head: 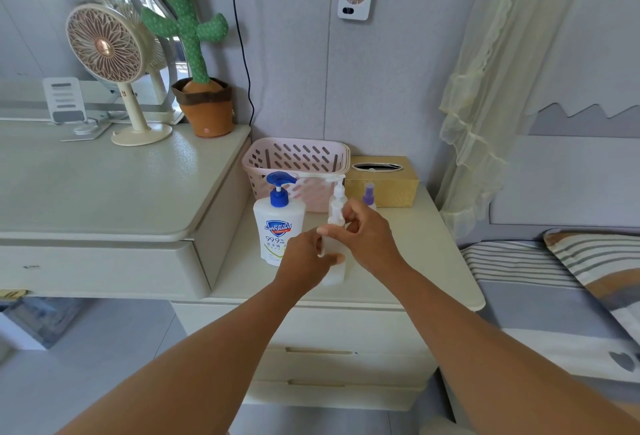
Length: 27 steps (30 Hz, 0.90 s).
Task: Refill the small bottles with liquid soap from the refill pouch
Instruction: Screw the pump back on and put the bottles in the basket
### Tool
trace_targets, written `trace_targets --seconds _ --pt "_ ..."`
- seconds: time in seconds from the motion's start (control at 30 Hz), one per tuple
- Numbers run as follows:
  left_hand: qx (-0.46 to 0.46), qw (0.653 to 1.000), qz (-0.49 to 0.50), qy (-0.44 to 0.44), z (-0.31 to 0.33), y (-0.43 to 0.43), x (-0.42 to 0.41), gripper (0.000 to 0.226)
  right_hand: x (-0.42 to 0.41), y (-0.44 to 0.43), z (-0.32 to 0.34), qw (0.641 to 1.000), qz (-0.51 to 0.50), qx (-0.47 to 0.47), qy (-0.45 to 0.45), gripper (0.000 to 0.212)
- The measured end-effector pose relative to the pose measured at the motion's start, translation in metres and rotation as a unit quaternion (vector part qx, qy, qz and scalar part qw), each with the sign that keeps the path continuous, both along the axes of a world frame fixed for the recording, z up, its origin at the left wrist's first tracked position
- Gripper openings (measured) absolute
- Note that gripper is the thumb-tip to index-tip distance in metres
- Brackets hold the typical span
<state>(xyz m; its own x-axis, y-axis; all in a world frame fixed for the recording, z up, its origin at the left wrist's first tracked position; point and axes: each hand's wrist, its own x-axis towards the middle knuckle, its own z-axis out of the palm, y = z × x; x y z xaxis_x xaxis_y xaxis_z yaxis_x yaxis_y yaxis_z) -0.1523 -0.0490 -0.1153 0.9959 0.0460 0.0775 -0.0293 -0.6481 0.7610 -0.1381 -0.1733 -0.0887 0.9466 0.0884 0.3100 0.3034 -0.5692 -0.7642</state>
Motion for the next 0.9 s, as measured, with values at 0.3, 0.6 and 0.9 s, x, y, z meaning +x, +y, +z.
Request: trace_targets --seconds 0.3,0.6,0.9 --pt "-0.004 1.000 -0.013 -0.001 0.0001 0.0015 0.0025 0.039 -0.0017 -0.0003 -0.0005 1.000 0.017 0.007 0.004 0.041" --pt "0.003 1.000 -0.002 0.005 0.0000 0.0011 0.0020 0.040 -0.0004 0.0040 -0.0006 1.000 -0.005 0.005 -0.008 0.037" --pt "0.002 1.000 -0.005 -0.001 -0.0002 0.0008 0.0013 0.040 -0.0009 0.0007 -0.0002 1.000 -0.007 0.002 -0.005 0.031"
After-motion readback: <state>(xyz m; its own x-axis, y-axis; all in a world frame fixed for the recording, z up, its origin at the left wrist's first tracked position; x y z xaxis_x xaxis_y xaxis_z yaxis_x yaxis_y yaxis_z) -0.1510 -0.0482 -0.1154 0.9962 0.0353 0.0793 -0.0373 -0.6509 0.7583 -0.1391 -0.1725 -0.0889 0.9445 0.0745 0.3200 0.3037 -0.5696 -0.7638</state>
